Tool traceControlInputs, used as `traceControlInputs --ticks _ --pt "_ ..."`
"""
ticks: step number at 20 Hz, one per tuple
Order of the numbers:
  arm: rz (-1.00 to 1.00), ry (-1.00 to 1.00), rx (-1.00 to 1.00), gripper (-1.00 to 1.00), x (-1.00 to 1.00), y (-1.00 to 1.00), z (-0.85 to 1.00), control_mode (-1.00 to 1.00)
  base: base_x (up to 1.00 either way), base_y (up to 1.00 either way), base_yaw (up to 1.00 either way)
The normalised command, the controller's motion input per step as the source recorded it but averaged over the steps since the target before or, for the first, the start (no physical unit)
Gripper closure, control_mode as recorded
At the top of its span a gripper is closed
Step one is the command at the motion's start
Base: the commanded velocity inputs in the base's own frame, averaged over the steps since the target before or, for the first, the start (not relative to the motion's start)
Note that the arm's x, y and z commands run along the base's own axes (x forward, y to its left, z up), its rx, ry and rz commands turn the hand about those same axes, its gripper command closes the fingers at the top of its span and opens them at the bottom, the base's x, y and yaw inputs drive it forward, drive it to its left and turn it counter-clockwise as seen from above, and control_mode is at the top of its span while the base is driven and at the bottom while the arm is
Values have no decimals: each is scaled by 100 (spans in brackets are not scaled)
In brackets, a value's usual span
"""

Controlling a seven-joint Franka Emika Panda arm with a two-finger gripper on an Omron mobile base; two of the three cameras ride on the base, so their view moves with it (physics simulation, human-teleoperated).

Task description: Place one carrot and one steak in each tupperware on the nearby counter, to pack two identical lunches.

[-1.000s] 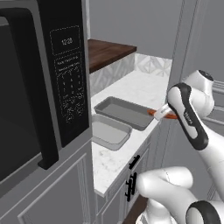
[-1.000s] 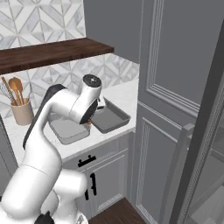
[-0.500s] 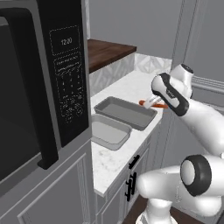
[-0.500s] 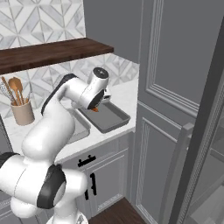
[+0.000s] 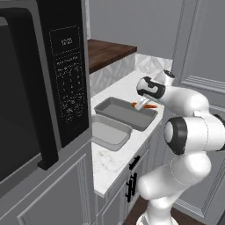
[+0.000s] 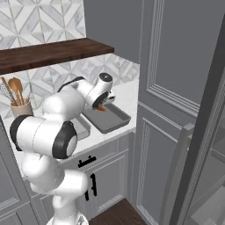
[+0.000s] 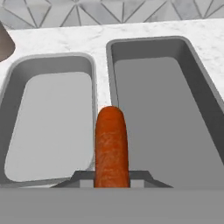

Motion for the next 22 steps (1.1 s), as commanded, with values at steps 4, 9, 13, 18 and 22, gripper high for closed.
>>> traceControlInputs --ticks 4,9,13,18,22 --pt "5 0 -3 100 94 0 -39 -100 0 0 0" --pt "3 0 0 100 94 0 -32 -100 0 0 0" --pt "4 2 0 100 88 0 -37 -100 0 0 0" --pt "7 2 0 100 87 5 -42 -100 0 0 0" --pt "7 2 0 100 76 5 -40 -100 0 0 0"
